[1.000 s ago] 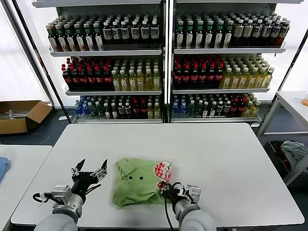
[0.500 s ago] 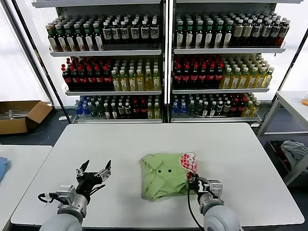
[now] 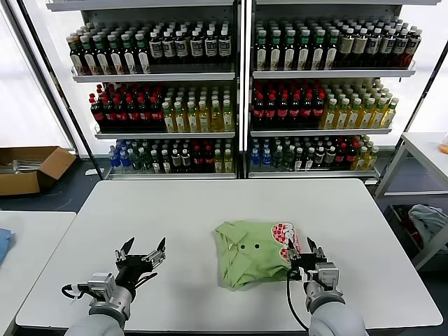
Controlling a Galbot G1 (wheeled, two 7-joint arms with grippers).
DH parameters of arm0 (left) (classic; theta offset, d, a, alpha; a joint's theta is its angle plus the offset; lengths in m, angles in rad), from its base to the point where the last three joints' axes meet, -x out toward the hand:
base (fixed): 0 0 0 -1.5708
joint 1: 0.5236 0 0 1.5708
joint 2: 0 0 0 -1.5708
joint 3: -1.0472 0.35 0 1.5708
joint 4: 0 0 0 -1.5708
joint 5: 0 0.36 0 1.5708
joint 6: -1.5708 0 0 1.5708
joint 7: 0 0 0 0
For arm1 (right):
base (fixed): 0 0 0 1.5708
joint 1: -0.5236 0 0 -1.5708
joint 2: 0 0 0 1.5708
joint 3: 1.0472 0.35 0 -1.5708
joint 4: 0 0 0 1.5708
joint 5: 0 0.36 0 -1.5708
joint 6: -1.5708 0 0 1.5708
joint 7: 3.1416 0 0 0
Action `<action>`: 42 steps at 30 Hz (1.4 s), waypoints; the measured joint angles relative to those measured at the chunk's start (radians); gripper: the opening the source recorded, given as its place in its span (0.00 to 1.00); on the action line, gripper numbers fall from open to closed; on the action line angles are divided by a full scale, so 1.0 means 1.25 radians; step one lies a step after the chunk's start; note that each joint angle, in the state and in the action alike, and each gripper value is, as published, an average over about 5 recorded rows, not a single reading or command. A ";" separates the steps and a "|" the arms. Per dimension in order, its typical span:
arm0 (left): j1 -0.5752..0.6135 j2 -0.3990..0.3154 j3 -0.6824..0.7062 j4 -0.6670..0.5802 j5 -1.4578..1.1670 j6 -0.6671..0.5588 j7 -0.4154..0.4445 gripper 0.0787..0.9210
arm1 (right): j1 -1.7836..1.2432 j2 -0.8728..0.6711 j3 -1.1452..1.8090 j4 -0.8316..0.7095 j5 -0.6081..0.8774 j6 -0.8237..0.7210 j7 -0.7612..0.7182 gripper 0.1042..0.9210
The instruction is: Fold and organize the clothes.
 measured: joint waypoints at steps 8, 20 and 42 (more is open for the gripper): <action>-0.002 -0.003 0.003 0.009 0.003 -0.005 0.002 0.88 | -0.017 0.011 -0.041 0.026 0.001 -0.002 0.009 0.85; -0.006 -0.008 0.016 0.027 0.009 -0.011 0.004 0.88 | -0.018 0.016 -0.061 -0.014 0.048 -0.002 0.049 0.88; 0.003 -0.005 0.015 0.027 0.008 -0.013 0.012 0.88 | -0.079 0.004 -0.060 -0.033 0.074 -0.001 0.071 0.88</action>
